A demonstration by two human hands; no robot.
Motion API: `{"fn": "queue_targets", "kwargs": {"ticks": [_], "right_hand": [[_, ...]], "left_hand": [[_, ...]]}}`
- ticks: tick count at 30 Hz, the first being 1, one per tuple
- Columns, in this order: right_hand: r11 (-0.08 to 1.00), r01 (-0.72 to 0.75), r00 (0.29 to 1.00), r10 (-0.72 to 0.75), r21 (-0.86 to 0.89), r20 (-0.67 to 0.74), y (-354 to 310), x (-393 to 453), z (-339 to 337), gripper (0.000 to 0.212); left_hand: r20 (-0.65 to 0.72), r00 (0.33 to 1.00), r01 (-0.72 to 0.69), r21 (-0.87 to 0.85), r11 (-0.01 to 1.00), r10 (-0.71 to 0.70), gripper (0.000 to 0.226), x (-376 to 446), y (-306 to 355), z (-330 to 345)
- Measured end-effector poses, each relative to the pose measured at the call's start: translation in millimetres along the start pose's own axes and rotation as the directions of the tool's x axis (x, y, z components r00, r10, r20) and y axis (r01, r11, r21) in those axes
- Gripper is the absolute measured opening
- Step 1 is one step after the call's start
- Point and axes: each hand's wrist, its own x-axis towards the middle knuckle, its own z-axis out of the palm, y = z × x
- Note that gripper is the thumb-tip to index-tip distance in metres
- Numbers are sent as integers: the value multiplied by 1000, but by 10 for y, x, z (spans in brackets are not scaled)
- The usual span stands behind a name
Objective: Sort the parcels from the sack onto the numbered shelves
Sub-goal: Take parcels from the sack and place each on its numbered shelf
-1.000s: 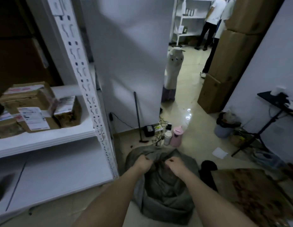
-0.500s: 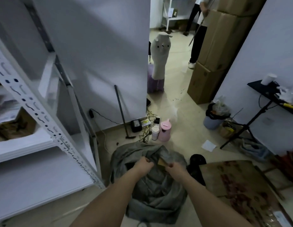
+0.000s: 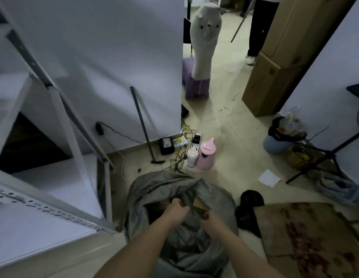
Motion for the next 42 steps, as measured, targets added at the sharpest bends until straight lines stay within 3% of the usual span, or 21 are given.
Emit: {"fn": "queue_targets", "kwargs": {"ticks": [3,6,10,15,18,22,28,34,37,42], "right_hand": [[999,7,1000,-7,36,-2,295,648,195,50],[1000,17,999,-16,20,-42,668,1307,407,57],[999,38,989,-42,-29,-139,1046,2146,670,51],[972,220,950,-233,-84,-209,1275,2979,965,54],[931,312,902,-352,-188,-250,1457,3454,1174,58],[849,320,804,-478,-421,-353,1685,3883,1296,67],[701,177,742,-556,-691,-374,1919,4321,1085,71],[702,190,758,-549,-687,-351,1908,4475,732,85],[730,107,719,-525,-675,-454,1891,4546,681,72],[755,28,670,-500,-655,-548,1766,4652,587,50]], "left_hand": [[-41,999,-23,67,998,26,65,590,-133,281],[-38,996,-69,263,962,82,62,1187,-338,584],[-28,985,-134,507,852,172,63,2003,-673,1019],[28,957,-214,743,634,290,76,2888,-989,1415],[74,923,-285,791,541,377,78,3421,-1117,1655],[83,868,-331,832,446,489,75,3957,-1217,1881],[91,759,-363,881,303,645,90,4402,-1307,2020],[48,732,-311,911,270,680,87,4527,-1232,1958],[47,715,-300,922,246,698,82,4519,-1241,1935],[191,648,-256,966,-25,738,89,4602,-1411,1714]]}}
